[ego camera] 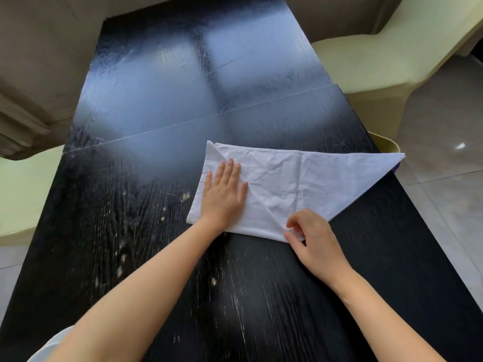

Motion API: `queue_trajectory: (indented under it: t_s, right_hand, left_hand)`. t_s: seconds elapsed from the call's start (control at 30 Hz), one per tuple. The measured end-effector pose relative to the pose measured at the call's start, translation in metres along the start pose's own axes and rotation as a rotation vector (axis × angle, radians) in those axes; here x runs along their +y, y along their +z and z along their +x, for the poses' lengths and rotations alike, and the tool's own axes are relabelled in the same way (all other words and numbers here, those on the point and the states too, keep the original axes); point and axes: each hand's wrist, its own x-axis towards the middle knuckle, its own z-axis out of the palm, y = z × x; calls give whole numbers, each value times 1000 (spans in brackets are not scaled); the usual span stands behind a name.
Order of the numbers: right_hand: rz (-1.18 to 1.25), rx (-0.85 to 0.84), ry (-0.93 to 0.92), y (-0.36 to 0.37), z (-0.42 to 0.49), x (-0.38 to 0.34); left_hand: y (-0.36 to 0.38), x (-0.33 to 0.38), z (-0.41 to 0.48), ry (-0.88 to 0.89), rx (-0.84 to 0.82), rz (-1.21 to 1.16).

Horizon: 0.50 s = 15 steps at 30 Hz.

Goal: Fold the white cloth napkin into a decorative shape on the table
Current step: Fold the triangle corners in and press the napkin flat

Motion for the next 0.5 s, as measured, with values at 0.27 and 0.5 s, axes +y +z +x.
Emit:
queue_trajectory:
  t_s: [0.27, 0.5]
  right_hand:
    - [-420, 3, -60, 38, 18, -49]
    - [-545, -107, -73, 54, 9, -34]
  left_hand:
    - [-1, 1, 0, -42, -21, 2]
    - [-9, -14, 15, -18, -38, 5]
